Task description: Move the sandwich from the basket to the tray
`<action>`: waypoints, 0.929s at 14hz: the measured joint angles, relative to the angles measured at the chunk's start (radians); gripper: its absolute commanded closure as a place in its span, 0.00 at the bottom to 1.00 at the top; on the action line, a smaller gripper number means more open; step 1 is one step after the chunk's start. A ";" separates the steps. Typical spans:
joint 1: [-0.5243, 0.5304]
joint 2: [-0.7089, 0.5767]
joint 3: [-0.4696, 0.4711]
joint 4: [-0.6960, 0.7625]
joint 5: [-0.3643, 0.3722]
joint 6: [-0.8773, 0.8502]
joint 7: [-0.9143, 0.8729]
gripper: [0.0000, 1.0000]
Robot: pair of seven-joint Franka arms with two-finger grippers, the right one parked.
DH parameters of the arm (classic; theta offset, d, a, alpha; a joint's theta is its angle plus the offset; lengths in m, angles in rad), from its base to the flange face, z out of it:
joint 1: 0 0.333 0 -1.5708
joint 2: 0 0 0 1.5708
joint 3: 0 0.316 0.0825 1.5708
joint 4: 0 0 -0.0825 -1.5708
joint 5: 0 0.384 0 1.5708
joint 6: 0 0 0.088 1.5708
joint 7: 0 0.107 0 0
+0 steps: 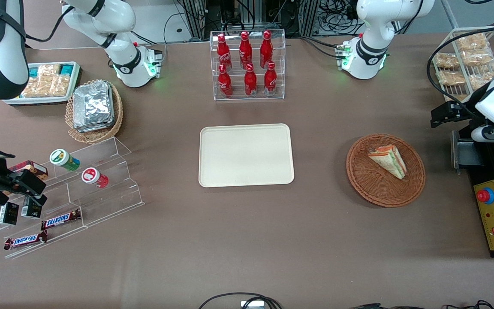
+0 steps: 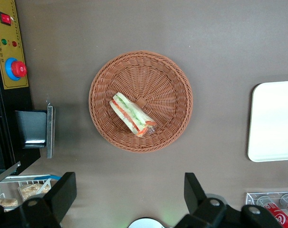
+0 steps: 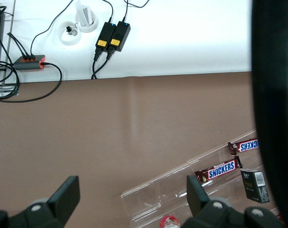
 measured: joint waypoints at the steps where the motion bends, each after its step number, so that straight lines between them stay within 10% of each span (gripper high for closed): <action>1: 0.000 0.000 0.000 0.000 0.000 -0.003 0.000 0.00; 13: 0.015 -0.011 0.002 -0.194 0.001 0.093 -0.068 0.00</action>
